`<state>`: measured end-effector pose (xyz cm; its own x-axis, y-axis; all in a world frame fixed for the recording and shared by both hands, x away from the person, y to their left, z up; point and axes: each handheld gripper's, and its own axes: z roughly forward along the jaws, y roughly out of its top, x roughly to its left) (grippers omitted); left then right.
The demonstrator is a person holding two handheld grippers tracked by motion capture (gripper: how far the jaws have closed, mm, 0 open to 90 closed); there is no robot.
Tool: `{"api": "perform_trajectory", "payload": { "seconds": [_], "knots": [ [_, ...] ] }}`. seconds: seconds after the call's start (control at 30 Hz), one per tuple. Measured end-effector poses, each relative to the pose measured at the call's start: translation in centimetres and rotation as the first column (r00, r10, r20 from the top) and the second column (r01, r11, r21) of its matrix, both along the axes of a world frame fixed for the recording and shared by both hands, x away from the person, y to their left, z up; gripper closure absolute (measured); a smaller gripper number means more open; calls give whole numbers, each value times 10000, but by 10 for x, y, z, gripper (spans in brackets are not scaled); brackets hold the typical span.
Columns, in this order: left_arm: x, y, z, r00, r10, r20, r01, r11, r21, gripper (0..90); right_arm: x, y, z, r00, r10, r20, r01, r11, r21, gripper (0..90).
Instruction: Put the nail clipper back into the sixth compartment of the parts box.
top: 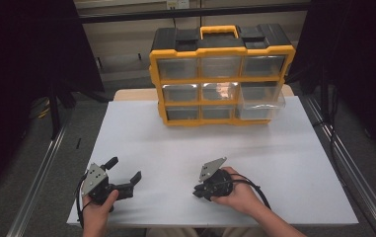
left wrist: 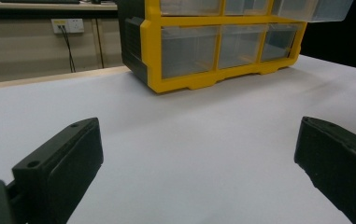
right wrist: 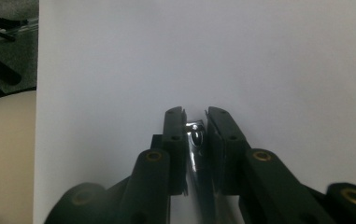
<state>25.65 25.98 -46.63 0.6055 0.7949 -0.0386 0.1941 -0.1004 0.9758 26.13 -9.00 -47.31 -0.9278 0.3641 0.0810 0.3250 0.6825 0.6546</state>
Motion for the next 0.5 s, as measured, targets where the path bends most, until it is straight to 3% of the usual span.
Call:
{"api": "perform_trajectory", "payload": {
  "seconds": [0.37,0.5],
  "knots": [
    [0,1,0,10000,60,-23,-60,10000,-53,15,2,-1,0,9983,-373,-451,381,9991,177,803],
    [0,2,0,10000,35,-19,-35,10000,-63,16,5,-4,1,9971,-584,-482,607,9970,478,804]
  ]
}}
